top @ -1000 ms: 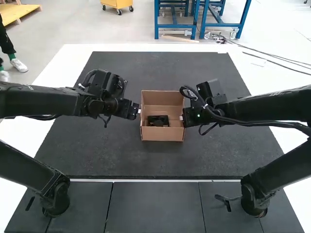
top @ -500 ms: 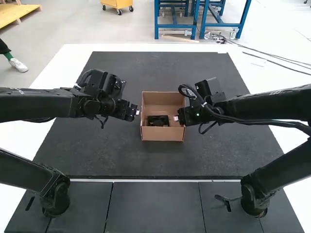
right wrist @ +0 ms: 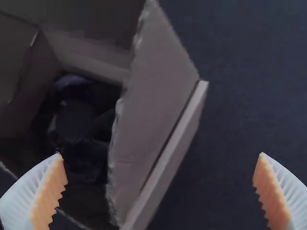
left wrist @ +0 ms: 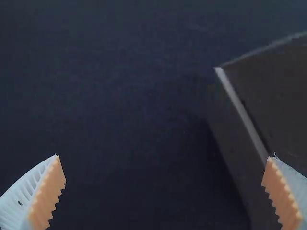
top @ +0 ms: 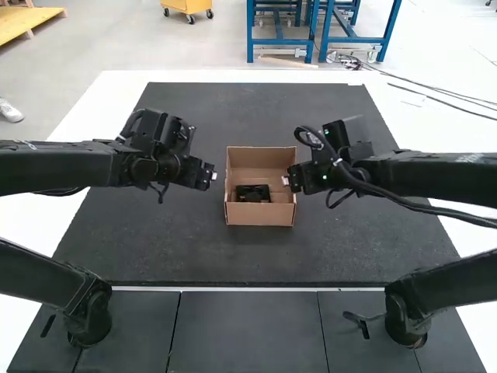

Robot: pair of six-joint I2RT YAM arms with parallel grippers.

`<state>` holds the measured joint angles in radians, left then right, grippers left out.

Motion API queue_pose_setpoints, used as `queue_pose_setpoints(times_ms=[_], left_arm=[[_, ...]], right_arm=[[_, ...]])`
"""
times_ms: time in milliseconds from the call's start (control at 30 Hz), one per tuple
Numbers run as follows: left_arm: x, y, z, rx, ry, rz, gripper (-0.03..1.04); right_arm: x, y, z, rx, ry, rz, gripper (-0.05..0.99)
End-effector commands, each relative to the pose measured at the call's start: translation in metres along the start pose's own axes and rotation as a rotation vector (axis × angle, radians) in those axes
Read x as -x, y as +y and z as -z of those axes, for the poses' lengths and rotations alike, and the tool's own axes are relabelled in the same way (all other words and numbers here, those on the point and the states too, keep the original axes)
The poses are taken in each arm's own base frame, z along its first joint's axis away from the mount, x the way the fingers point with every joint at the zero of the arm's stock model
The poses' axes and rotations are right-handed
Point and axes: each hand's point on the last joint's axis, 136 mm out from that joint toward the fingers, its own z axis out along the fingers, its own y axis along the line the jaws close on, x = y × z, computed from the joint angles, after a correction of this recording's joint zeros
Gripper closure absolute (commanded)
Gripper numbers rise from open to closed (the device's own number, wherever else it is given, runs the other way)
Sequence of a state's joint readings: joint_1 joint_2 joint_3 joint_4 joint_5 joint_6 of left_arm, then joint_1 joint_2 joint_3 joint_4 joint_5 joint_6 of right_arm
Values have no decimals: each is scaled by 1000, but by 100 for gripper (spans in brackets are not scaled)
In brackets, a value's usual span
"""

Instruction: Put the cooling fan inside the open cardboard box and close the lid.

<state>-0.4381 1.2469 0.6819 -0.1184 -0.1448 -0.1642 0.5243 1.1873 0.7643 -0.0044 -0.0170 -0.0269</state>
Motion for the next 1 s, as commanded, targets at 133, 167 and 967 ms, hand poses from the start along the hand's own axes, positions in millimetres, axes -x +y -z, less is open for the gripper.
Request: queue_pose_setpoints(times_ms=[133, 167, 967], left_arm=[[66, 44, 15, 166, -154, 41, 4], [70, 43, 14, 164, -159, 41, 4], [128, -50, -12, -51, -179, -79, 4]], right_arm=[[49, -13, 41, -52, -154, 86, 4], [53, -11, 46, -42, -153, 88, 4], [59, 9, 82, 79, 23, 103, 4]])
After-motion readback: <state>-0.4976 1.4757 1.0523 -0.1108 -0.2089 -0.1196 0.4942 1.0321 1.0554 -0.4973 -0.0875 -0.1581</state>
